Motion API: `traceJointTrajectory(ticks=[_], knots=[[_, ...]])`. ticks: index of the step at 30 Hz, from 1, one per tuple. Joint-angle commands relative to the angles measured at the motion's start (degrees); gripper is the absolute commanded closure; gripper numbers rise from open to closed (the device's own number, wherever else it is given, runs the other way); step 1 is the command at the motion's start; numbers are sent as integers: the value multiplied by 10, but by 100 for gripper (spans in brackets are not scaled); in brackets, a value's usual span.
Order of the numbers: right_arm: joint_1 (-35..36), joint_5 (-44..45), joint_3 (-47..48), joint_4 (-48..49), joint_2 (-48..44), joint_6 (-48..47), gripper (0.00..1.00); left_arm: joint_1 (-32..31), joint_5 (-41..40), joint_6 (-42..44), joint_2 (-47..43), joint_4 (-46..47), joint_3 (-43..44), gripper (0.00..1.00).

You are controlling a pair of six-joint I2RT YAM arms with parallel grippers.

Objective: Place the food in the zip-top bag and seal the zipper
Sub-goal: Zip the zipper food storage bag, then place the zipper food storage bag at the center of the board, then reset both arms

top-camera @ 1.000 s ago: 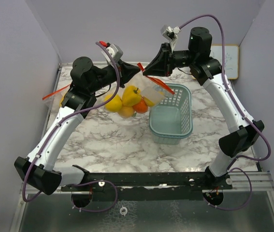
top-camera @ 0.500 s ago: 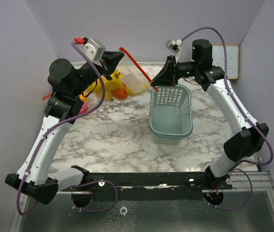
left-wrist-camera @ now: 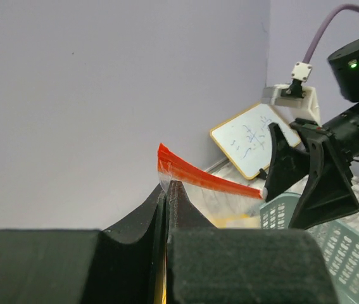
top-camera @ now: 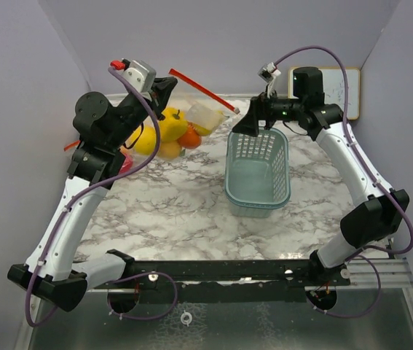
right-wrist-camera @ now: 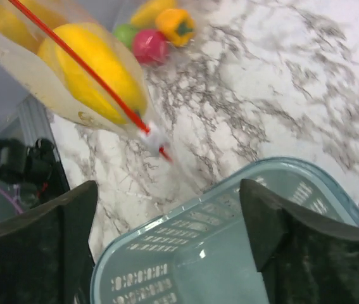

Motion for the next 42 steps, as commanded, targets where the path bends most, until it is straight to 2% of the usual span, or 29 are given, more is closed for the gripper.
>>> traceJointTrajectory(ticks=[1,7,11,15,17,18,20,21,25,29,32,35,42], knots=[[-3,175,33,-27,-8,26,1,4,-65,-5,-17,33,-36,100],[-3,250,35,-31,-6,51,1,3,-156,-43,-19,52,-109,100],[-3,289,40,-41,0,62,1,3,-179,-78,-15,58,-152,100],[-3,290,39,-38,-3,61,1,13,-180,-116,21,-16,-125,98],[-3,292,37,-37,-5,60,1,20,-173,-126,36,-57,-106,82],[-3,293,36,-38,-4,59,1,22,-172,-129,38,-71,-103,70],[-3,295,36,-41,-3,58,1,26,-172,-139,44,-99,-100,36],[-3,296,36,-42,-3,58,1,31,-173,-148,49,-116,-97,25],[-3,295,36,-48,-4,56,1,40,-178,-194,69,-196,-89,1],[-3,296,38,-49,-6,57,1,41,-215,-241,77,-232,-102,1],[-3,292,35,-48,-8,61,1,41,-302,-275,78,-258,-99,1],[-3,287,28,-44,-13,63,1,40,-361,-273,79,-277,-82,1],[-3,283,27,-43,-13,70,1,41,-387,-294,74,-288,-87,1]])
